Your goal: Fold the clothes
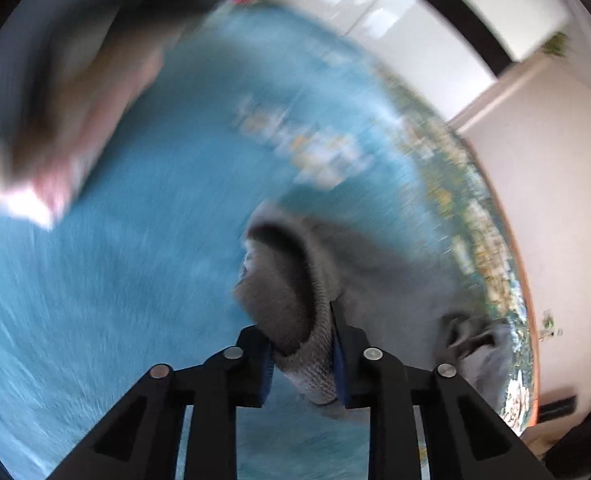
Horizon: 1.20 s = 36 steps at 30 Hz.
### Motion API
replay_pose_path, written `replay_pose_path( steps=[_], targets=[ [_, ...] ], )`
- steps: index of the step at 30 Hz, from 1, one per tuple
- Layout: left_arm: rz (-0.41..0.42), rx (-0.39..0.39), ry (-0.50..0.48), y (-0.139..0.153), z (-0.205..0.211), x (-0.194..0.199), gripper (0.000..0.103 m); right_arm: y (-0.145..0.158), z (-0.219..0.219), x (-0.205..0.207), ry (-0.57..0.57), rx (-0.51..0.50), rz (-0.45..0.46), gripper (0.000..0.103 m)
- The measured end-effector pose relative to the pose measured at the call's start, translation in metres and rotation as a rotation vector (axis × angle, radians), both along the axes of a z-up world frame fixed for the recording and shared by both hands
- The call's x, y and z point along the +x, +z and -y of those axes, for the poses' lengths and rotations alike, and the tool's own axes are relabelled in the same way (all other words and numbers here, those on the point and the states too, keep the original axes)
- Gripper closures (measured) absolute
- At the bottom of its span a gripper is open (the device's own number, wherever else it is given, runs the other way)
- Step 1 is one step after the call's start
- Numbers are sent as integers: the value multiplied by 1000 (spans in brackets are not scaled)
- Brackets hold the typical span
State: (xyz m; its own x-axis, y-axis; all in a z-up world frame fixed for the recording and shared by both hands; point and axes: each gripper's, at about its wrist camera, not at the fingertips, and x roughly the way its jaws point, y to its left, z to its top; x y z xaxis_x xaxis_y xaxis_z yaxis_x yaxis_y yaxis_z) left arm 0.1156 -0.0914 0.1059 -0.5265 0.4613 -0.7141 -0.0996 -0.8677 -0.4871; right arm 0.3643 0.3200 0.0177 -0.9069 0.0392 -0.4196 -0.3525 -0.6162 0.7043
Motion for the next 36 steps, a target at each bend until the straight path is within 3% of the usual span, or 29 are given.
replay_pose_path(
  steps=[3,6,10,12,16,21,24,26,27,28,30,36],
  targets=[
    [-199,-22,-113,60,-50,16,80,-8,-15,10,-38,-53,-5,51],
    [-333,-37,-267,98,-114,33,80,-9,-16,11,-38,-62,-10,51],
    [-387,-41,-486,108,-207,61,80,-10,-14,12,-35,-64,-19,51],
    [-391,-61,-573,101,-250,74,80,-11,-16,15,-33,-77,-32,51],
    [-299,-101,-705,61,-329,85,80,-13,-20,18,-27,-98,-50,51],
    [-171,-191,-796,13,-382,92,80,-16,-25,23,-20,-124,-72,51],
    [-76,-173,-850,-4,-380,93,74,-18,-27,26,-15,-140,-85,51],
    [-38,-122,-870,-6,-368,94,59,-18,-28,26,-14,-141,-86,51],
    [-16,-87,-871,-4,-361,92,43,-18,-27,27,-14,-140,-85,51],
    [5,-52,-871,-2,-353,90,36,-18,-27,27,-14,-139,-84,51],
    [17,-6,-849,1,-329,83,35,-18,-26,27,-12,-139,-86,51],
    [33,-92,-685,-34,-259,67,29,-16,-22,25,4,-133,-78,51]
  ],
)
